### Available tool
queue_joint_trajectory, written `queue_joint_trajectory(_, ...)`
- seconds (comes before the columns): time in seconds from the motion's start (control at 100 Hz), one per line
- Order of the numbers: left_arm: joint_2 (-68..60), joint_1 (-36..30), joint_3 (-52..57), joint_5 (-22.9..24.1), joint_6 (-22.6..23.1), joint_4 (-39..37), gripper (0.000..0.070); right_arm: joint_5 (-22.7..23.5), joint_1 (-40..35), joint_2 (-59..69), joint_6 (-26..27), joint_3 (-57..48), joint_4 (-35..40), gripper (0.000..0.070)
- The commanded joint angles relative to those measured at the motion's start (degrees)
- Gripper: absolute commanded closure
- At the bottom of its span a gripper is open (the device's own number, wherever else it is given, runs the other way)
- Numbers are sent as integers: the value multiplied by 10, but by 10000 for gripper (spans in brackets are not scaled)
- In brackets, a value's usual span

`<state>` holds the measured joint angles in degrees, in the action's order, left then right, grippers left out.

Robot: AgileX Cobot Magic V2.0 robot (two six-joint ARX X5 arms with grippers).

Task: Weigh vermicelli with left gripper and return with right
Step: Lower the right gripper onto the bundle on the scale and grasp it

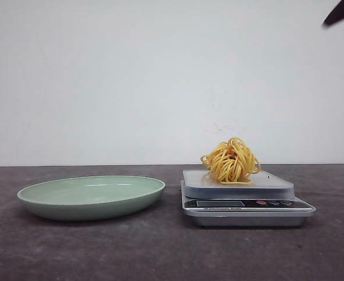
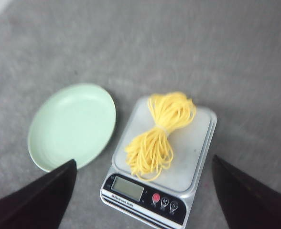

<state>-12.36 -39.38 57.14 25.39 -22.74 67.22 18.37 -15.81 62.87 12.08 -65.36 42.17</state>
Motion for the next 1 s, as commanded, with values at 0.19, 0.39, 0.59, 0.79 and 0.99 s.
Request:
queue_joint_trajectory(0.19, 1, -2, 9, -9, -7, -6, 439, -10, -40, 156, 11, -27, -38, 147)
queue_joint_trajectory(0.39, 1, -2, 9, -10, -7, -5, 439, -24, -68, 255, 22, -51, -63, 147)
queue_joint_trajectory(0.59, 1, -2, 9, -10, -7, -1, 439, -64, -90, 331, 23, -99, -57, 147)
queue_joint_trajectory(0.79, 1, -2, 9, -10, -7, 15, 439, -95, -101, 386, 23, -144, -35, 149)
queue_joint_trajectory(0.99, 1, -2, 9, -10, -7, 20, 439, -106, -108, 416, 25, -151, -22, 149)
